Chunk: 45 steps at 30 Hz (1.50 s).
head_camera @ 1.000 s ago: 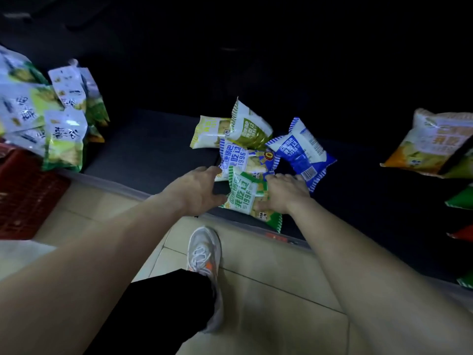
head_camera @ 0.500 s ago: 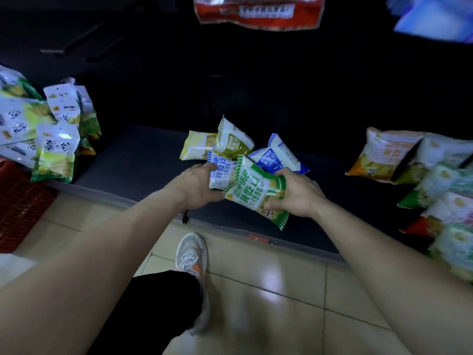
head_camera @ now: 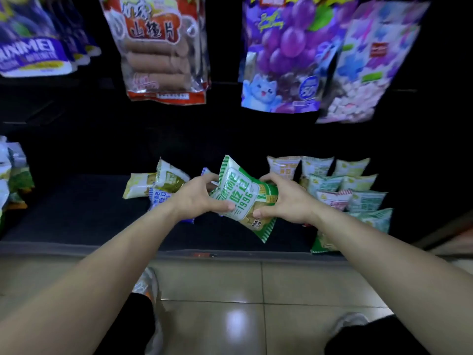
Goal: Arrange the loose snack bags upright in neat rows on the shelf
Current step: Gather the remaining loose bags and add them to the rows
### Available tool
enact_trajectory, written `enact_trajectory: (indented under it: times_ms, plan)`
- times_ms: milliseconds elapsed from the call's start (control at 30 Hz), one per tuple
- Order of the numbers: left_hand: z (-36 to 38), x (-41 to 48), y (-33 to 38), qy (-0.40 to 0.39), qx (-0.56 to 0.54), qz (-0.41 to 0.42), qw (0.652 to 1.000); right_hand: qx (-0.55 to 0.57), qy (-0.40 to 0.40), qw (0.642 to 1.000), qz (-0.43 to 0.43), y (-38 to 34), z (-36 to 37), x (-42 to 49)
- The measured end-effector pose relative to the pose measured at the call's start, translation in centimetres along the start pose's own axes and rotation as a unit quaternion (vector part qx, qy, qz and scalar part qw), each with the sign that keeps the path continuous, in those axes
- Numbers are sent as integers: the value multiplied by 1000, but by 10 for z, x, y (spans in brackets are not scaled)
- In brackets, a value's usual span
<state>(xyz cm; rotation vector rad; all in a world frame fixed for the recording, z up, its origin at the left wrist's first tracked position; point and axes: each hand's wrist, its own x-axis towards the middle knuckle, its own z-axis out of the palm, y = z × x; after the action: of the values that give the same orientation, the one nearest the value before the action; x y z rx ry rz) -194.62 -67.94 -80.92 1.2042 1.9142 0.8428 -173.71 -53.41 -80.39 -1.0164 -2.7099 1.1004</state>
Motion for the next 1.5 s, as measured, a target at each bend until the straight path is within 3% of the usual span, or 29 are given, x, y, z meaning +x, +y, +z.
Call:
enact_trajectory:
  times_ms: [67,167,233,400,833,1200,1367,1500]
  plan:
    - [8,2,11,-4,-7,16,1000,-23,10,1000,3,6,-10,-12]
    - [24,17,23,15,17,33,999,-156,24,987,-1,26,-20,-18]
    - [38,36,29,22,92,29,995,-219,27,975,21,49,-24,-16]
    - [83,115,25,17,253,8,967,-241,22,964,107,126,-48,7]
    - [185,307,-9,-49,368,-26,928,-178,77,964,184,267,-81,81]
    - [201,332,-12,-36,356,-19,934,-128,102,965,207,286,-80,91]
    - [211,329,-3,-20,460,-13,888,-118,105,965,208,285,-79,90]
    - [216,324,-2,17,462,29,886,-135,83,965,208,276,-74,92]
